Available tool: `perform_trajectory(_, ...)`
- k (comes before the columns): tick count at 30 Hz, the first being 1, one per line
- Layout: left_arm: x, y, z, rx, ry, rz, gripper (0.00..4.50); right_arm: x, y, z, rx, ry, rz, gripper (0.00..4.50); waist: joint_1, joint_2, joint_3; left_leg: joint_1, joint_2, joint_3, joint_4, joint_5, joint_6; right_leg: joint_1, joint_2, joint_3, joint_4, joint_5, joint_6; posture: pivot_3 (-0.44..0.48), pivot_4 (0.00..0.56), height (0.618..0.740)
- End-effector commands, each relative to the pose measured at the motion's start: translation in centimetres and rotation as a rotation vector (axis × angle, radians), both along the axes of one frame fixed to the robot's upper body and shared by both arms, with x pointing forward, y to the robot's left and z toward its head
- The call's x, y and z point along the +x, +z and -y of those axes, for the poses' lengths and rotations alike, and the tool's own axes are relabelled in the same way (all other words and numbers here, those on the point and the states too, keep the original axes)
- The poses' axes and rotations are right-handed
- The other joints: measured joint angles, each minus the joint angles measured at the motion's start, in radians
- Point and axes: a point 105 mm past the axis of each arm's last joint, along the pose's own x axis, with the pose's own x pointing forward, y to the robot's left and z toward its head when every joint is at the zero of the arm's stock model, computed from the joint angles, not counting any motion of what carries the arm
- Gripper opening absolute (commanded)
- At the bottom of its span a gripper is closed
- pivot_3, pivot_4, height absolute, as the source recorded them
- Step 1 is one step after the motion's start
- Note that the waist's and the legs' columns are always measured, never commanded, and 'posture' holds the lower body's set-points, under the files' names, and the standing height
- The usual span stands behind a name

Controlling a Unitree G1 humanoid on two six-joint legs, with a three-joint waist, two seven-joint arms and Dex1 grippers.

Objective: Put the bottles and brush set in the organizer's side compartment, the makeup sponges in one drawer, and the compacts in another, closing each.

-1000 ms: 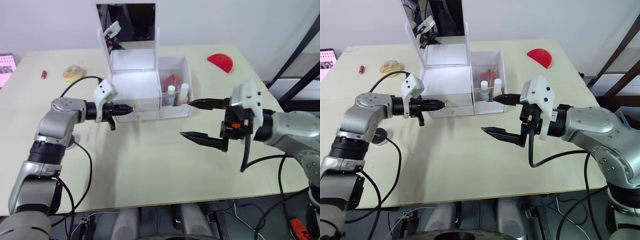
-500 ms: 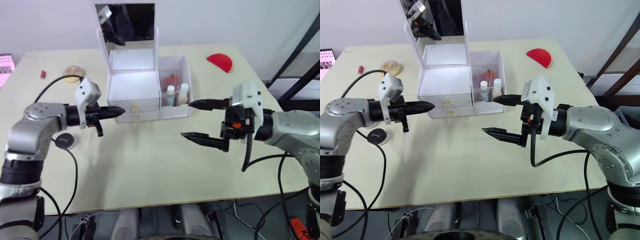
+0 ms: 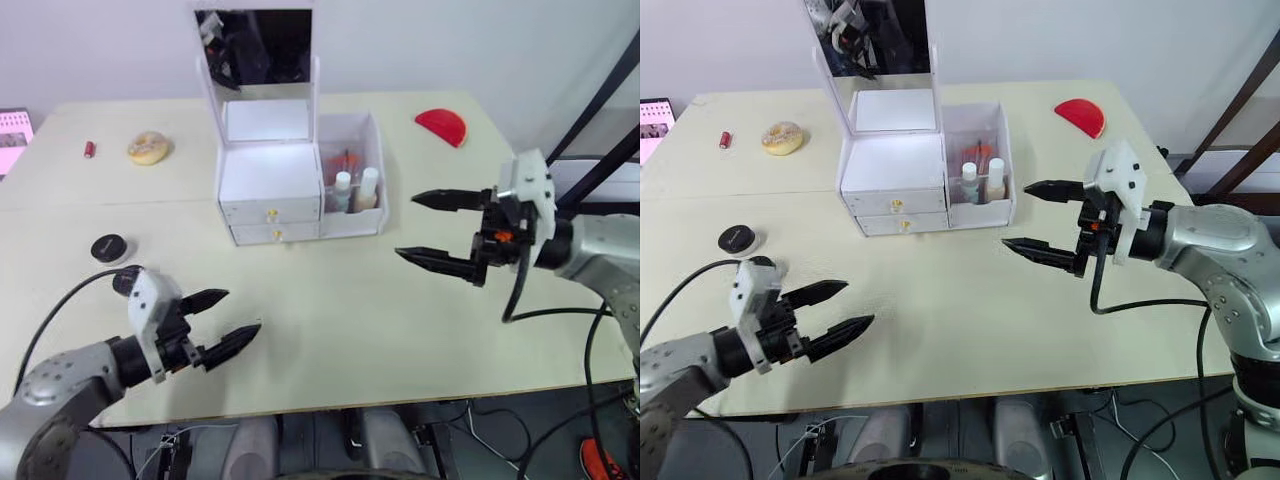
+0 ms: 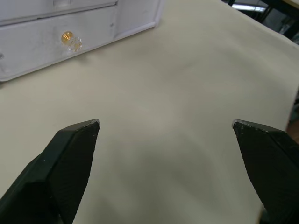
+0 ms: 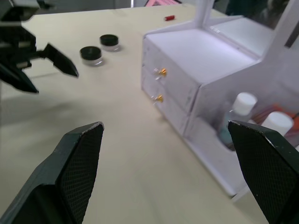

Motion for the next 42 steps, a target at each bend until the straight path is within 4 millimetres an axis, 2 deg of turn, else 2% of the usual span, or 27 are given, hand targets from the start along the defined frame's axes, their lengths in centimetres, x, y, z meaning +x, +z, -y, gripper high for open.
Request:
perform_trajectory(1,0.0,1.8,-5.3,0.123,0.085,0.070,4.49,-0.4,-0.2,3.6,-0.037,-0.085,0.024,4.50,0.001,0.002,0.001,0.000,0.000,0.001,0.000,0.000,0.000,0.000,0.000,0.000,-0.001,0.000,0.000,0.000,0.150,0.739)
perform_trajectory(4,-0.1,2.8,-9.9,0.203,0.174,0.092,4.49,-0.7,-1.1,7.1,-0.051,-0.177,-0.007,4.50,-0.007,0.010,0.002,0.000,0.000,0.001,-0.001,-0.001,-0.001,-0.003,0.000,0.000,-0.013,0.001,-0.001,0.000,0.150,0.739)
perform_trajectory(10,-0.6,4.1,-17.1,0.277,0.386,0.140,4.49,-0.6,-1.1,12.2,-0.059,-0.322,0.008,4.50,-0.026,0.012,0.002,-0.009,0.001,0.008,0.001,-0.002,-0.003,-0.001,-0.004,0.000,-0.027,0.001,-0.001,0.000,0.150,0.739)
perform_trajectory(15,-1.3,4.7,-20.5,0.299,0.489,0.171,4.49,-0.7,-1.7,14.5,-0.075,-0.384,-0.002,4.50,-0.019,0.010,0.001,-0.012,0.000,0.015,-0.001,-0.001,-0.001,-0.006,-0.007,0.001,-0.024,0.002,-0.002,0.000,0.150,0.739)
perform_trajectory(20,-1.1,4.7,-21.1,0.283,0.509,0.184,4.49,-0.5,-2.1,14.1,-0.080,-0.364,-0.008,4.50,-0.012,0.008,0.001,-0.010,0.000,0.014,-0.001,-0.003,0.002,-0.008,-0.007,0.000,-0.015,0.002,-0.002,0.000,0.150,0.739)
perform_trajectory(27,-0.7,4.6,-20.7,0.266,0.497,0.186,4.49,-0.3,-1.6,14.1,-0.077,-0.374,0.008,4.50,-0.017,0.008,0.000,-0.006,0.002,0.014,-0.001,-0.003,0.002,-0.006,-0.005,0.000,-0.014,0.002,-0.002,0.000,0.150,0.739)
perform_trajectory(31,0.3,4.9,-19.1,0.247,0.439,0.196,4.49,0.3,-0.3,12.1,-0.053,-0.312,0.047,4.50,-0.020,0.008,0.000,-0.004,0.002,0.015,-0.001,-0.003,0.002,-0.005,-0.005,0.001,-0.014,0.002,-0.002,0.000,0.150,0.739)
perform_trajectory(33,0.9,4.5,-17.0,0.235,0.362,0.188,4.49,0.5,0.0,10.1,-0.055,-0.250,0.059,4.50,-0.019,0.008,0.000,-0.003,0.003,0.016,-0.001,-0.003,0.002,-0.005,-0.005,0.001,-0.014,0.002,-0.002,0.000,0.150,0.739)
perform_trajectory(38,1.5,2.8,-9.2,0.145,0.179,0.179,4.49,-0.1,0.5,3.5,-0.043,-0.049,0.082,4.50,-0.017,0.007,0.000,-0.001,0.004,0.018,-0.002,-0.003,0.002,-0.003,-0.004,0.002,-0.013,0.002,-0.002,0.000,0.150,0.739)
perform_trajectory(40,1.4,1.7,-5.9,0.104,0.156,0.174,4.49,-0.1,0.7,1.3,-0.034,-0.006,0.110,4.50,-0.015,0.007,0.000,-0.001,0.004,0.019,-0.002,-0.005,0.002,-0.003,-0.003,0.005,-0.012,0.002,-0.002,0.000,0.150,0.739)
perform_trajectory(42,1.6,1.1,-3.9,0.064,0.185,0.177,4.49,0.2,0.9,-0.3,-0.021,0.001,0.136,4.50,-0.015,0.006,0.000,0.000,0.004,0.020,-0.002,-0.005,0.004,-0.003,-0.001,0.009,-0.012,0.003,-0.002,0.000,0.150,0.739)
